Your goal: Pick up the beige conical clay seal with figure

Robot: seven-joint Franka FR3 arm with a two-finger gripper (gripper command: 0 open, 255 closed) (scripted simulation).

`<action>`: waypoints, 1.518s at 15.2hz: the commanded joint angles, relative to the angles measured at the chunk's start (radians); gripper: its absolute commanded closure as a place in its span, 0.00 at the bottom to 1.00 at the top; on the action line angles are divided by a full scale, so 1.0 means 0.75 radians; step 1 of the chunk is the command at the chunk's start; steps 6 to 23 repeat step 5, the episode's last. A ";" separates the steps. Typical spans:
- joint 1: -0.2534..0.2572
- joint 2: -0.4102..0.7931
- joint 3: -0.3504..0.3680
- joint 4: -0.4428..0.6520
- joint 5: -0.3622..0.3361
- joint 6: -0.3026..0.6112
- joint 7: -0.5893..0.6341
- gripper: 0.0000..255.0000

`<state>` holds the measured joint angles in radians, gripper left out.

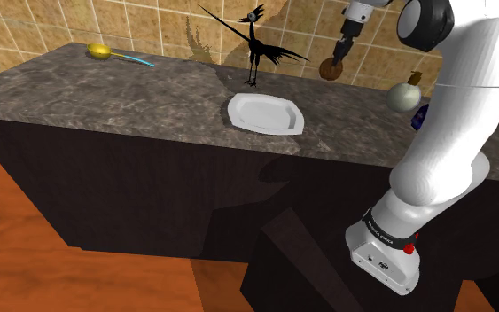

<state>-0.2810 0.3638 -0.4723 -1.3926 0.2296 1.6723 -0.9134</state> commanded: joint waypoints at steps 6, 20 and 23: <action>-0.014 0.014 -0.001 0.094 0.005 -0.081 0.005 1.00; -0.014 0.014 -0.001 0.094 0.005 -0.081 0.005 1.00; -0.014 0.014 -0.001 0.094 0.005 -0.081 0.005 1.00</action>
